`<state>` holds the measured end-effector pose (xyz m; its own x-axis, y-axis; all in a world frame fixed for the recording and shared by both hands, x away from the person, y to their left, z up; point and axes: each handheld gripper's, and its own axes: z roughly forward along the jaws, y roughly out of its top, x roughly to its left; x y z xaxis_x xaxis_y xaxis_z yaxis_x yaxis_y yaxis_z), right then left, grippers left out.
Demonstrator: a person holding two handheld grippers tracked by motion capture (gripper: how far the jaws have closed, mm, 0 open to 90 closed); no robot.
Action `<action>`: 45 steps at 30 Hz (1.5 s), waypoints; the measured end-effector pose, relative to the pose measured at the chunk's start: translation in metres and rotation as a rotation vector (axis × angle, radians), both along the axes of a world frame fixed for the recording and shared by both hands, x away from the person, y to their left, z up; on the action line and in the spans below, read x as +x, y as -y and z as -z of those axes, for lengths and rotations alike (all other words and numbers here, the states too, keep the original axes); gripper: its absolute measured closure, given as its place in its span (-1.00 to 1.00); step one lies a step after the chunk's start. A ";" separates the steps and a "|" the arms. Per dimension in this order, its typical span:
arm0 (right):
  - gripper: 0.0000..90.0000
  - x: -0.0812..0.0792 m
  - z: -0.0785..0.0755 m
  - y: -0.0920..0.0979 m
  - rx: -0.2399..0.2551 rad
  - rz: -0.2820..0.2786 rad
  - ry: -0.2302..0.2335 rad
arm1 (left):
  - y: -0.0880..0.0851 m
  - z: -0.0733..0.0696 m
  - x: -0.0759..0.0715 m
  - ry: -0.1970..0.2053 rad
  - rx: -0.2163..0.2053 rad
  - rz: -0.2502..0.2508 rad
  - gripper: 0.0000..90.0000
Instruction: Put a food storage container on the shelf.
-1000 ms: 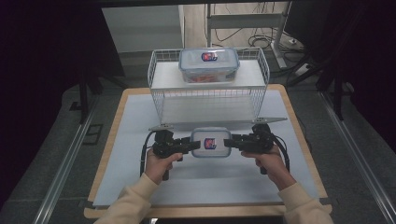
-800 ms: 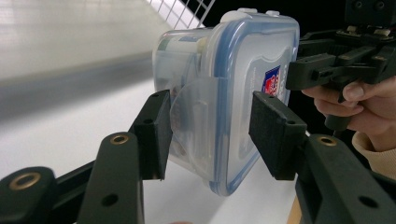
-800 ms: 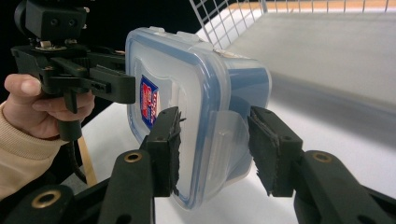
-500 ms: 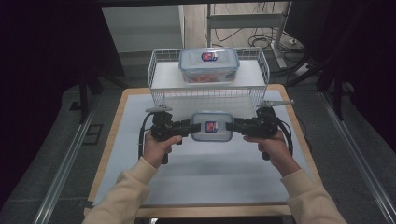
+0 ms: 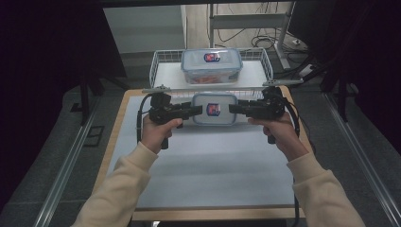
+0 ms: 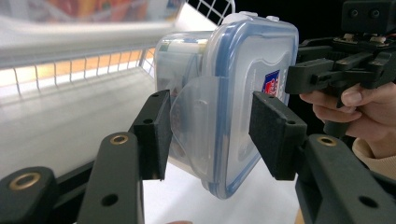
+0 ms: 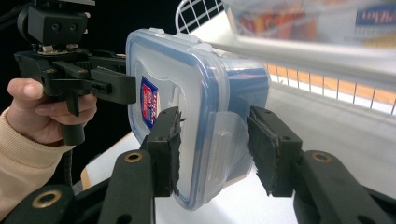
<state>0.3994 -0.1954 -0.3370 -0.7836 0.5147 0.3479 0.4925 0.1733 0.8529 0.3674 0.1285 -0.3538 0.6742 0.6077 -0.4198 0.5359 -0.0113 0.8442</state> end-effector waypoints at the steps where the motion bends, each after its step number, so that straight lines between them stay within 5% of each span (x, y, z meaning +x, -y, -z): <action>1: 0.21 0.002 -0.002 0.000 0.003 -0.003 0.001 | 0.000 -0.003 0.001 0.002 0.001 -0.002 0.11; 12: 0.21 0.019 -0.031 -0.005 0.022 -0.006 0.021 | -0.005 -0.036 0.018 0.024 0.001 -0.015 0.11; 22: 0.21 0.051 -0.069 -0.008 0.020 -0.007 0.043 | -0.008 -0.071 0.051 0.052 -0.009 -0.020 0.11; 39: 0.21 0.119 -0.101 -0.012 -0.003 -0.006 0.025 | -0.011 -0.090 0.115 0.027 -0.055 -0.031 0.11; 45: 0.20 0.142 -0.097 -0.012 0.009 -0.008 -0.011 | -0.010 -0.088 0.133 -0.006 -0.066 -0.049 0.12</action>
<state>0.5411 -0.1835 -0.2397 -0.7836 0.5055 0.3612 0.5005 0.1692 0.8491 0.5003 0.1384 -0.2661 0.6413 0.6111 -0.4640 0.5396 0.0708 0.8390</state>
